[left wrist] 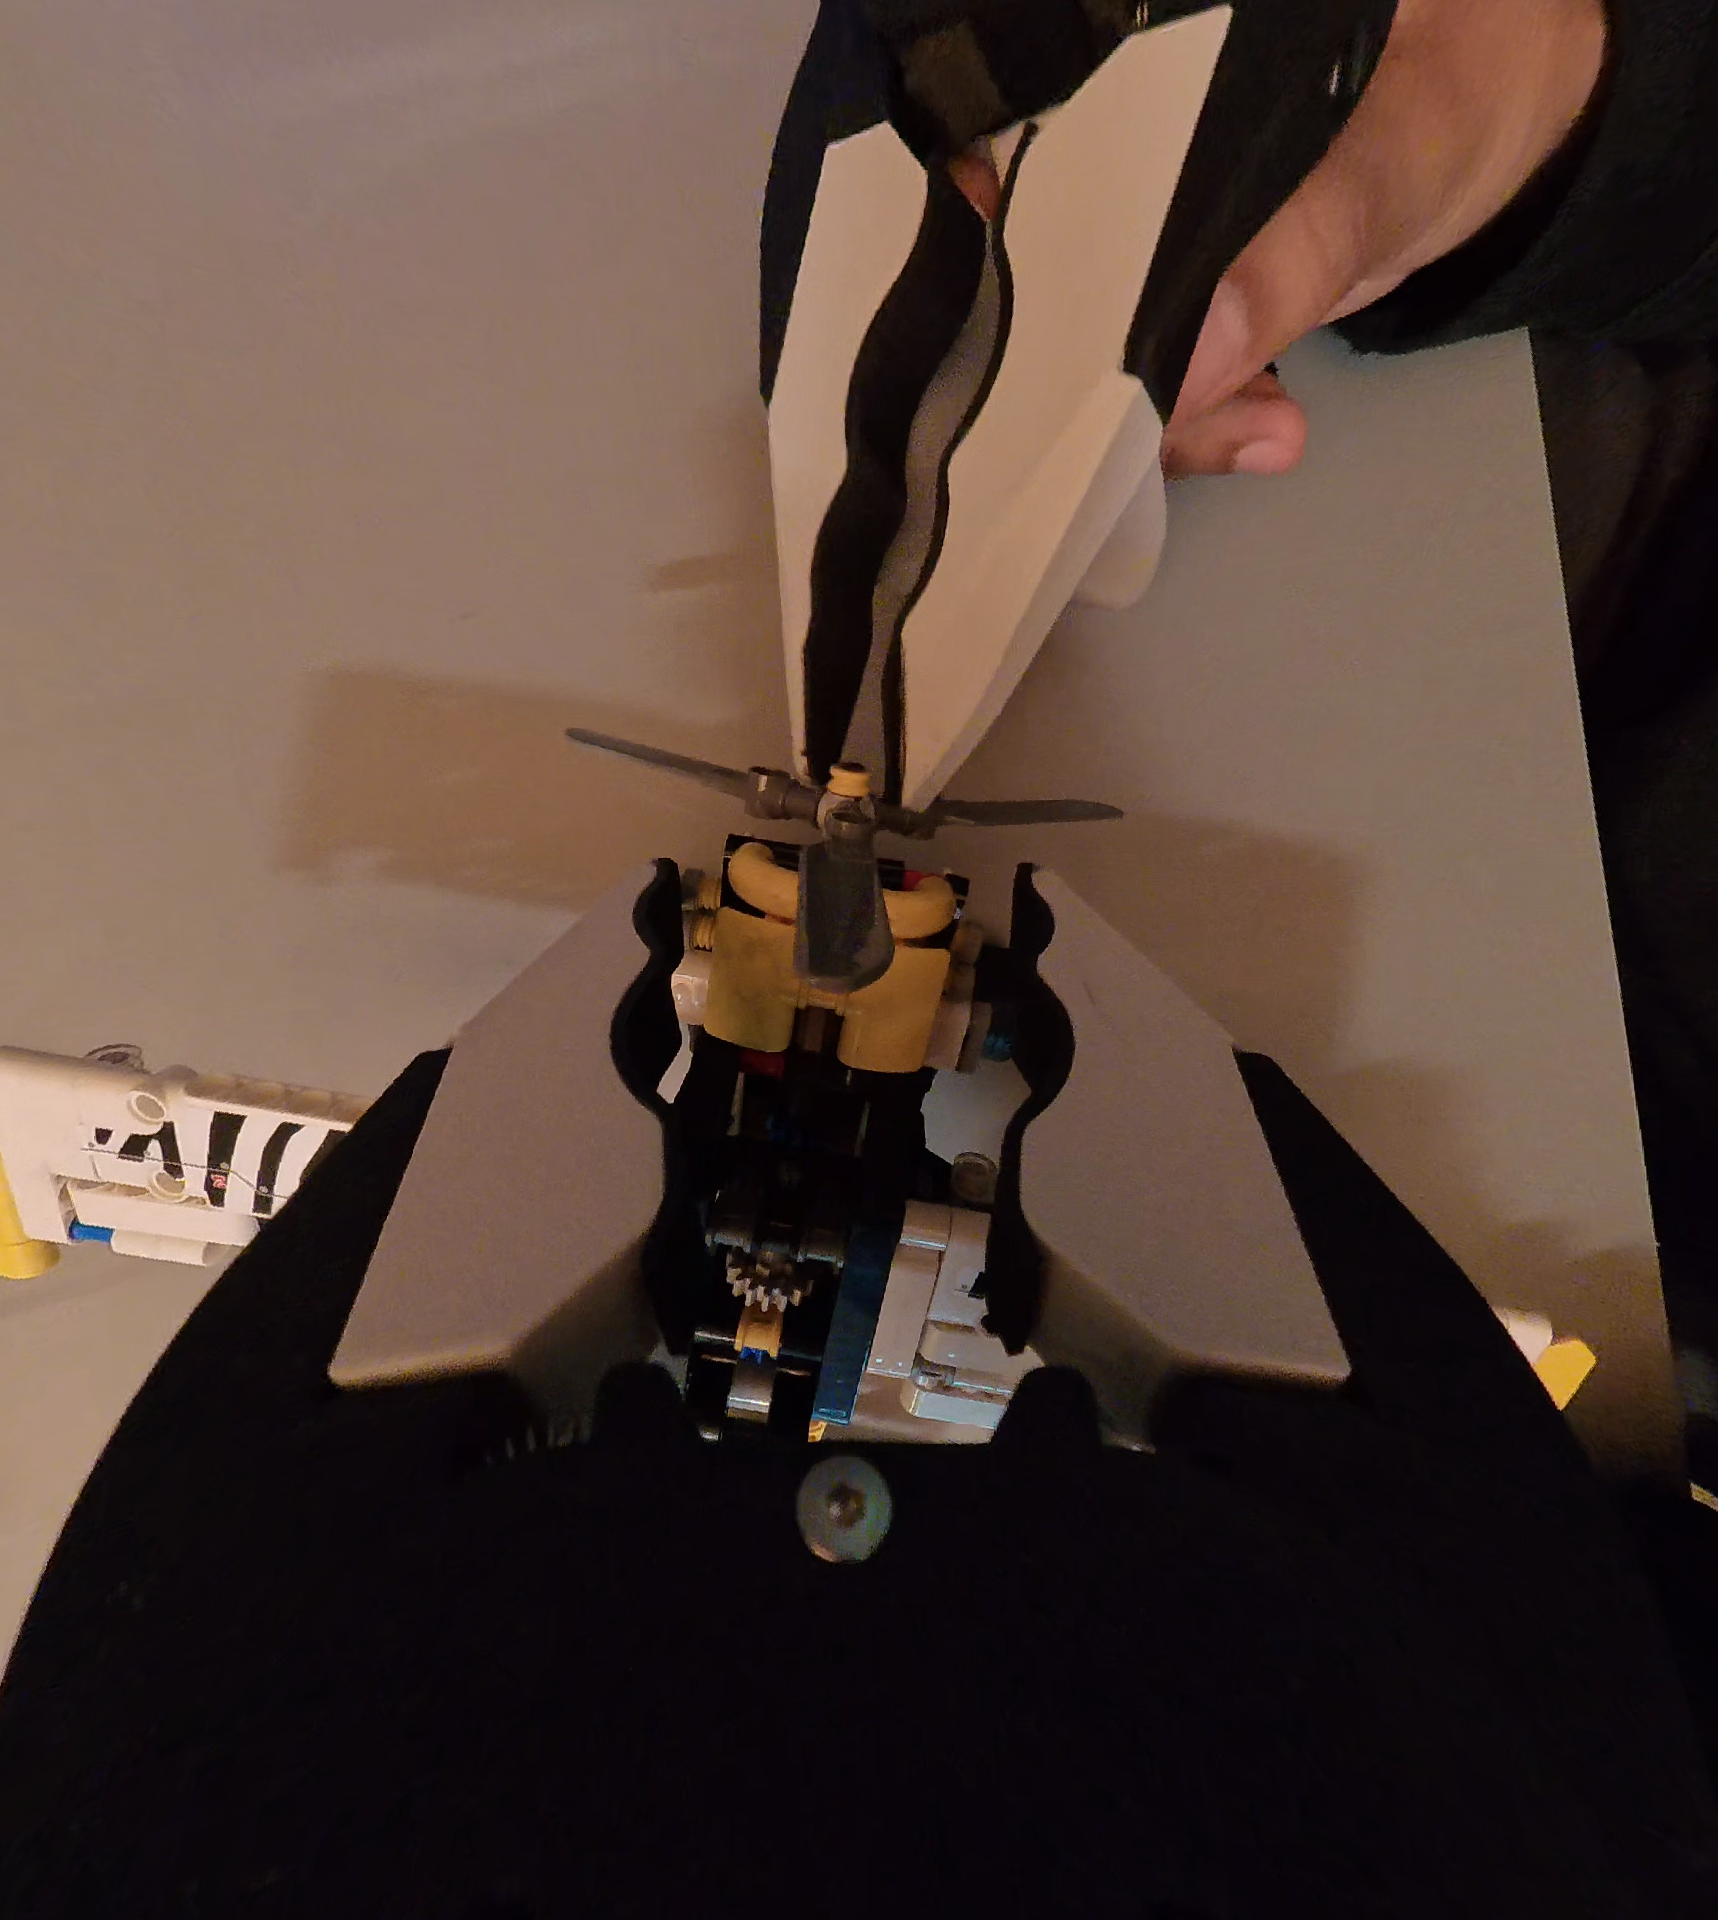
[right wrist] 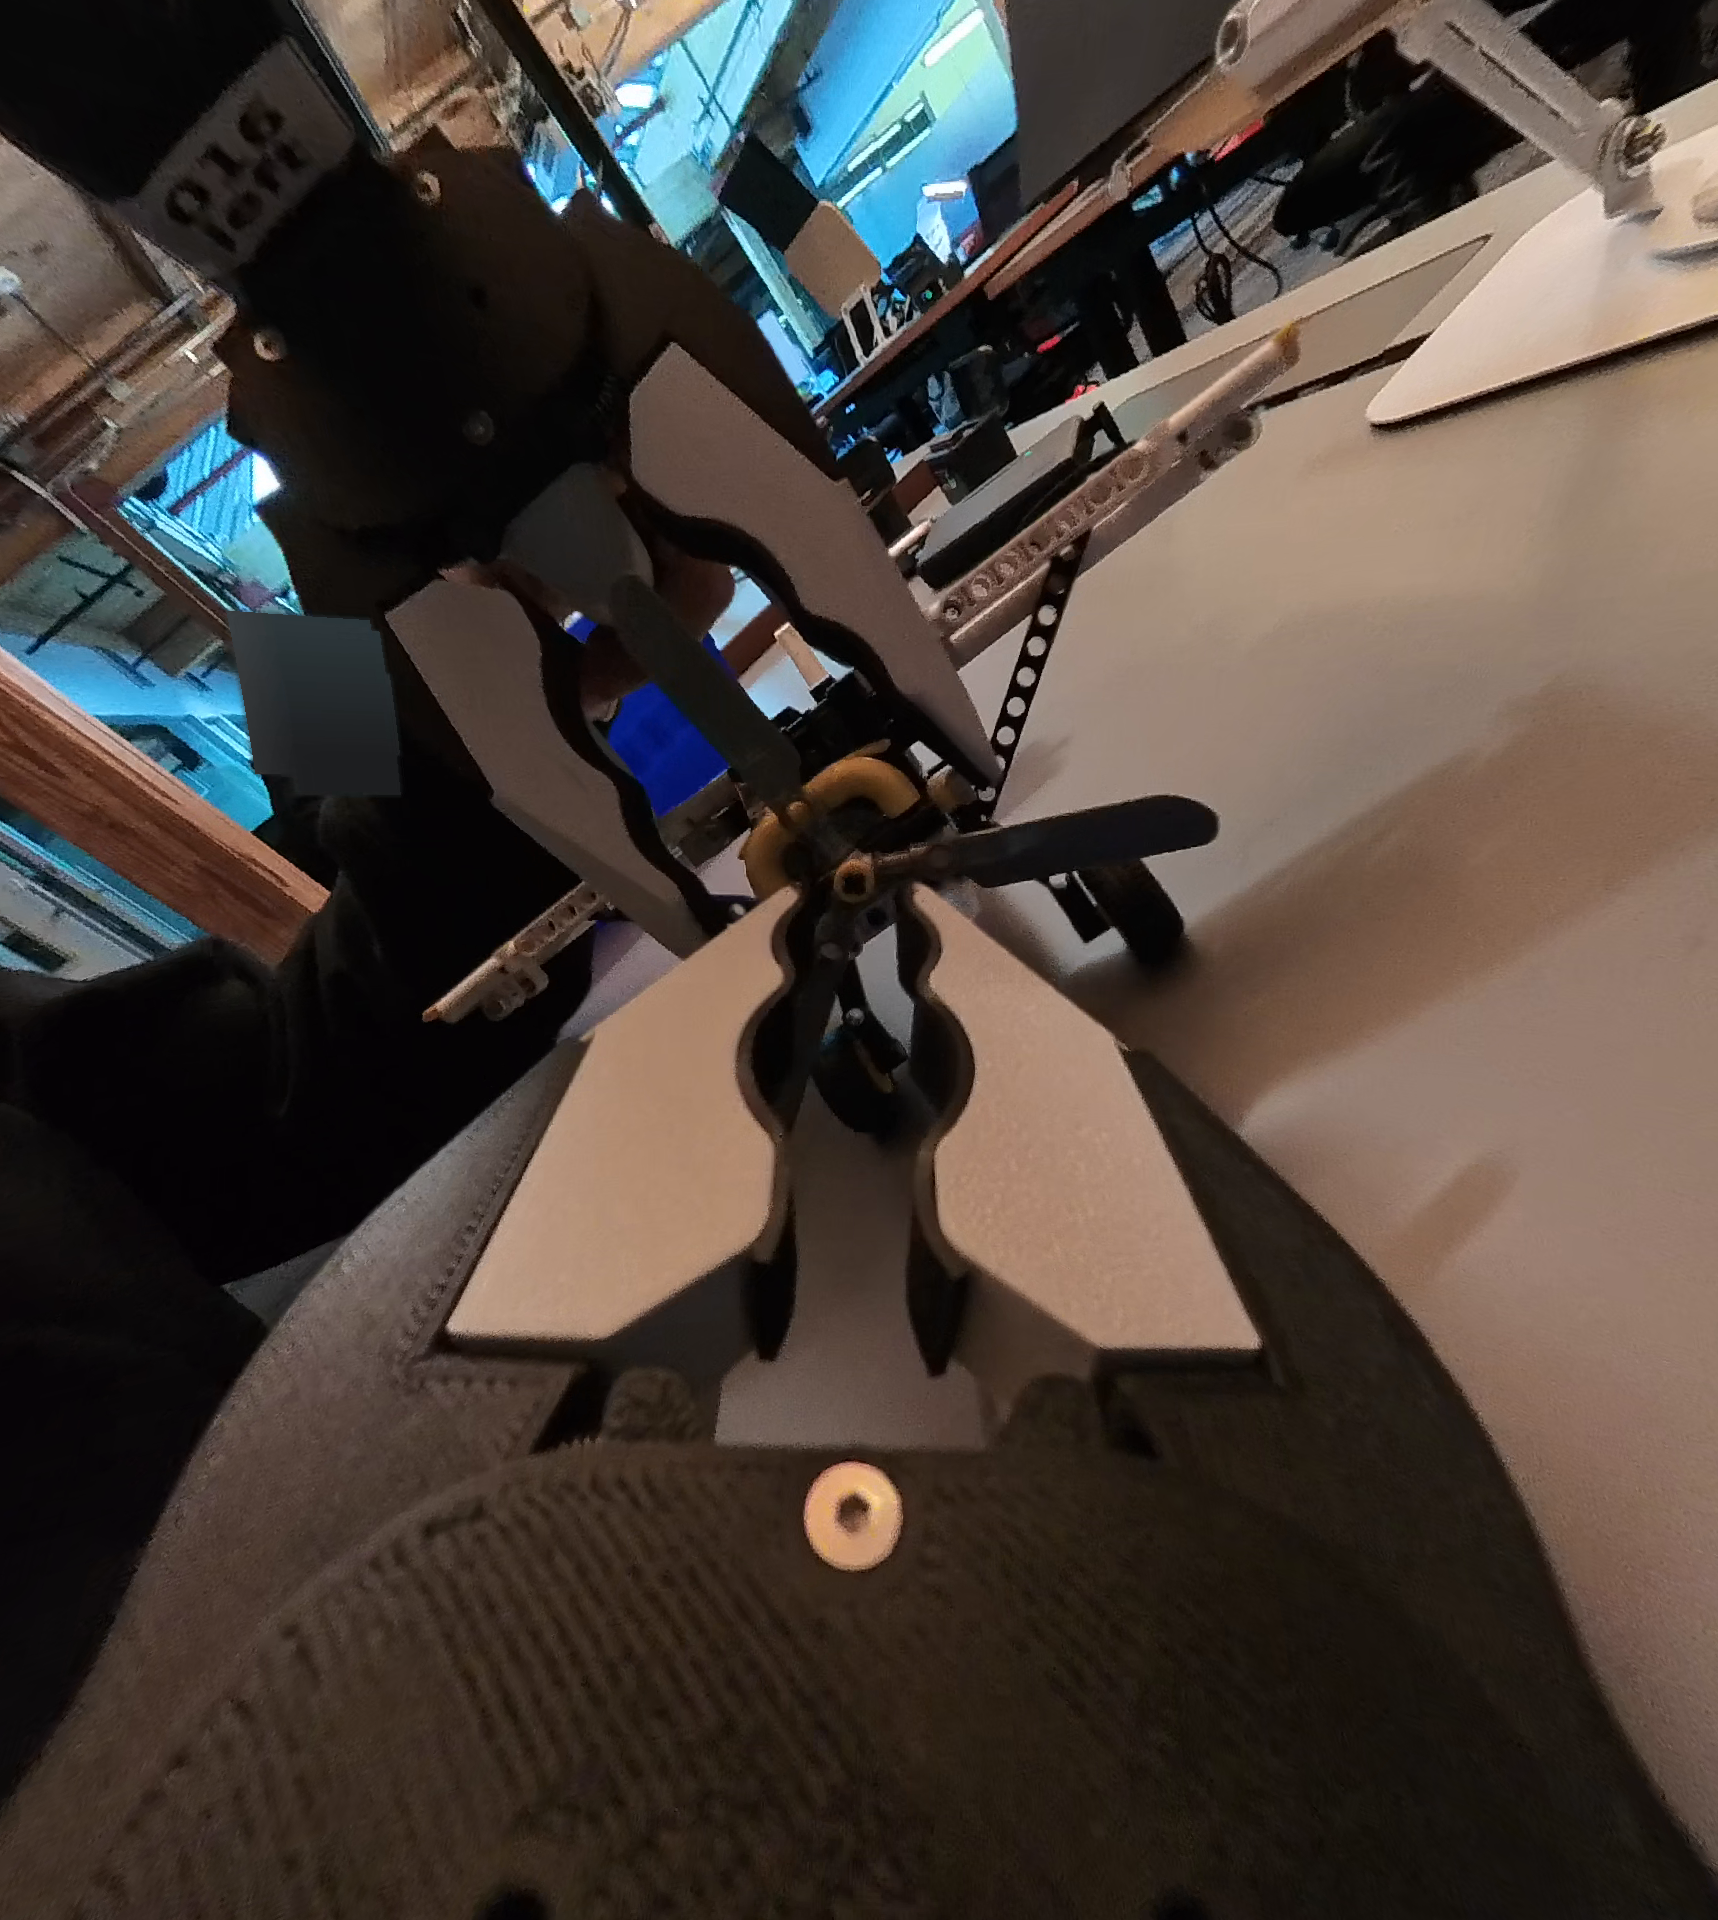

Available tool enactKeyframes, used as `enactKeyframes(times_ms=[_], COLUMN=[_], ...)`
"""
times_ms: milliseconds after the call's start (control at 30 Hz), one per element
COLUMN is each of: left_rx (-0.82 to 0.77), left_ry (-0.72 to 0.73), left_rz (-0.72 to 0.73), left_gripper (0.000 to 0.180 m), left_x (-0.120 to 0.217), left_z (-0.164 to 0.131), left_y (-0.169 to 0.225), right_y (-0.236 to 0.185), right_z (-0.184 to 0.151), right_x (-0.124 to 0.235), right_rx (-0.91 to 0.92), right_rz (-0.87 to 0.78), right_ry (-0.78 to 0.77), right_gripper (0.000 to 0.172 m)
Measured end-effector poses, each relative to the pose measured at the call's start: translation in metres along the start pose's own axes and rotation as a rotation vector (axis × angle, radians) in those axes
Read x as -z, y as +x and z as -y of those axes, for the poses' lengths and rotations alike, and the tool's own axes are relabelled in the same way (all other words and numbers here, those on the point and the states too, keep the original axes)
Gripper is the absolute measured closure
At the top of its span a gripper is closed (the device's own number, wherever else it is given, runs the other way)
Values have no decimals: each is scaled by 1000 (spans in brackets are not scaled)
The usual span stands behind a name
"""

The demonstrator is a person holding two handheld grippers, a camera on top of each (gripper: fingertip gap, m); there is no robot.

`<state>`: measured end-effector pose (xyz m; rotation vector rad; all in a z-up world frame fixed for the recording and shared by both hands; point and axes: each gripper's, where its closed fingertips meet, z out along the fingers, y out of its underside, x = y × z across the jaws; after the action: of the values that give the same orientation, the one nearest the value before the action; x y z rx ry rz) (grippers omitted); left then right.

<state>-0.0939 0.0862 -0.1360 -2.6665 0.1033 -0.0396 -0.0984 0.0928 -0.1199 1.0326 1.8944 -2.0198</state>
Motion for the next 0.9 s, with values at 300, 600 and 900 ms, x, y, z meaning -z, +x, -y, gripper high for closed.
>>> enactKeyframes(times_ms=[300,600,900], left_rx=[11,7,9], left_ry=[2,-10,-10], left_rz=[2,27,31], left_gripper=[121,127,127], left_x=[0,-1,-2], left_z=[0,-1,1], left_y=[-1,-2,-1], right_y=[-1,-3,-3], right_z=[4,2,1], right_x=[0,-1,3], right_rx=[18,103,14], right_rz=[-4,-41,1], right_ry=[24,0,14], right_gripper=[167,167,168])
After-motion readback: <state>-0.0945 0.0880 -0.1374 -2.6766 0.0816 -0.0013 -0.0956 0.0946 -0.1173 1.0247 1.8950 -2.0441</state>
